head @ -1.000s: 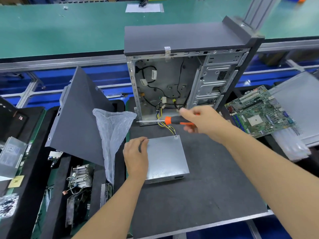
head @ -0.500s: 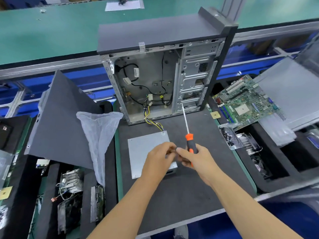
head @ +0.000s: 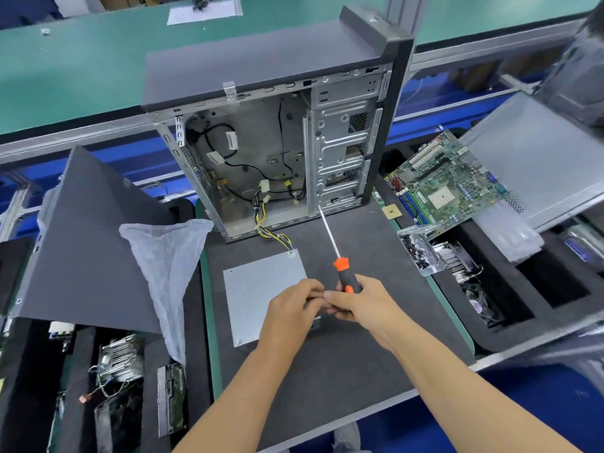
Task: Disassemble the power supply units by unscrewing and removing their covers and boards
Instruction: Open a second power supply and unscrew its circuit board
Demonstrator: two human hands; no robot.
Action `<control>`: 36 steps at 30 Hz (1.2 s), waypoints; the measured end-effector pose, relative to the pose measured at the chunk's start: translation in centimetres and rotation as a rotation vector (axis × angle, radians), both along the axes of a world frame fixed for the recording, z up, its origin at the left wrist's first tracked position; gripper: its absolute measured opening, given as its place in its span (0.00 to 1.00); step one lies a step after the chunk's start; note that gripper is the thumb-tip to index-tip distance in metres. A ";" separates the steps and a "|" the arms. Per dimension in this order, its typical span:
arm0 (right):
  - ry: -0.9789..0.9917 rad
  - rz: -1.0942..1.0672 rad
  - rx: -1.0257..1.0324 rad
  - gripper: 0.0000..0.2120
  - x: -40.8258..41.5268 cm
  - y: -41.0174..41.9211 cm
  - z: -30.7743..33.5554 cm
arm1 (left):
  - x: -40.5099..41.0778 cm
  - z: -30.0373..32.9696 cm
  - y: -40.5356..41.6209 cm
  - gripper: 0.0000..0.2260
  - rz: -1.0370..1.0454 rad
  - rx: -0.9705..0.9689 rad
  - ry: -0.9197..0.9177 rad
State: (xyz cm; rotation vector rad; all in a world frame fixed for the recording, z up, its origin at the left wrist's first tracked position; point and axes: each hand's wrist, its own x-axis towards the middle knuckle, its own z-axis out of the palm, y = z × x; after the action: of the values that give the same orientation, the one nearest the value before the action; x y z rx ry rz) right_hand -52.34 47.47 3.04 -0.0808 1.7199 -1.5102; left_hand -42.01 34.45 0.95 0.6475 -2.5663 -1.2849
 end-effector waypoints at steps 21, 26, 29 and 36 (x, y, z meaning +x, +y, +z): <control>0.760 -0.133 0.668 0.08 -7.2 5.3 -7.3 | 1.1 -0.9 -6.8 0.08 0.328 -0.472 0.174; 0.729 -0.177 0.632 0.08 -6.6 5.5 -8.2 | 0.8 -1.8 -7.0 0.10 0.311 -0.432 0.112; 0.719 -0.196 0.630 0.07 -6.3 5.7 -8.6 | 0.6 -2.1 -7.1 0.10 0.288 -0.405 0.106; 0.648 -0.269 0.535 0.15 -6.5 6.4 -7.7 | 0.2 -1.8 -7.4 0.10 0.270 -0.355 0.060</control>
State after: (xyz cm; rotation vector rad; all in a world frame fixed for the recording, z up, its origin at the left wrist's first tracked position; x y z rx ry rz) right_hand -58.82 53.89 -4.64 -0.0636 2.6997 -1.2189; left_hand -41.79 27.05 -0.84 0.8273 -2.4627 -0.7305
